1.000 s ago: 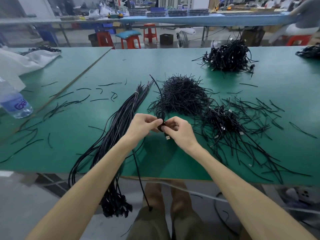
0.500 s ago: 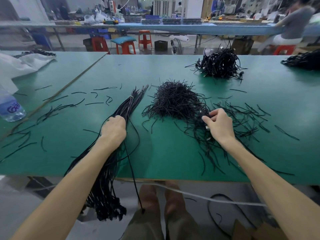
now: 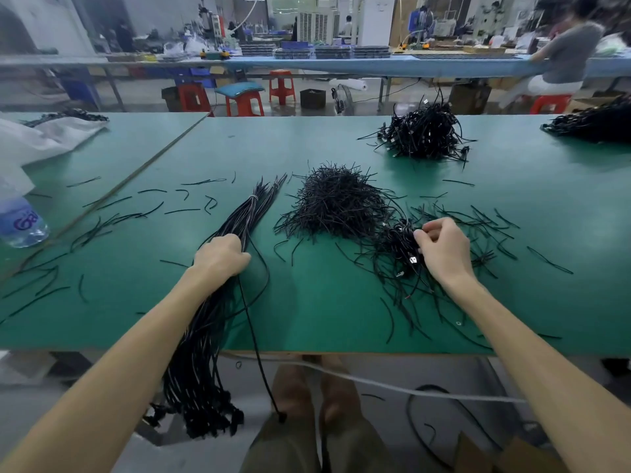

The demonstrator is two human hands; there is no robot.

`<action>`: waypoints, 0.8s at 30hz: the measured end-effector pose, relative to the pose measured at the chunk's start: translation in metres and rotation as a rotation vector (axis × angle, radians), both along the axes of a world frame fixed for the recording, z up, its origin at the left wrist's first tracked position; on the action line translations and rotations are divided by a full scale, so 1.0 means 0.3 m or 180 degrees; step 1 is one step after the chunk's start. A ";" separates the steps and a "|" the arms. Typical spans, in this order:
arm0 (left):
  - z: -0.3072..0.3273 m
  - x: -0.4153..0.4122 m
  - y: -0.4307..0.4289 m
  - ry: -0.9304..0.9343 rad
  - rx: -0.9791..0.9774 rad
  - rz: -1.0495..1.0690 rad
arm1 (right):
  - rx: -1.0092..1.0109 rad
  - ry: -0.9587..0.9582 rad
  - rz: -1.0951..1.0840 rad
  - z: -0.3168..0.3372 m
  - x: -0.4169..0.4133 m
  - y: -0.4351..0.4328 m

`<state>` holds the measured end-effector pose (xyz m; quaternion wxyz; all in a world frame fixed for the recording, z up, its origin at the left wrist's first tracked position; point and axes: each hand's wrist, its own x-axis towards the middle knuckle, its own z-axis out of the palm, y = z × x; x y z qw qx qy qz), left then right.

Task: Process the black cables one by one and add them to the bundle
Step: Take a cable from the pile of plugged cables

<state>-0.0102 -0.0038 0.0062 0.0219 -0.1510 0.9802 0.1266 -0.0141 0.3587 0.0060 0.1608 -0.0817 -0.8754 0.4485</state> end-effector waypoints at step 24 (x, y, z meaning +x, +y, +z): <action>-0.004 0.008 0.022 0.0767 0.1076 -0.0129 | 0.0290 -0.0430 0.1973 -0.092 0.162 -0.563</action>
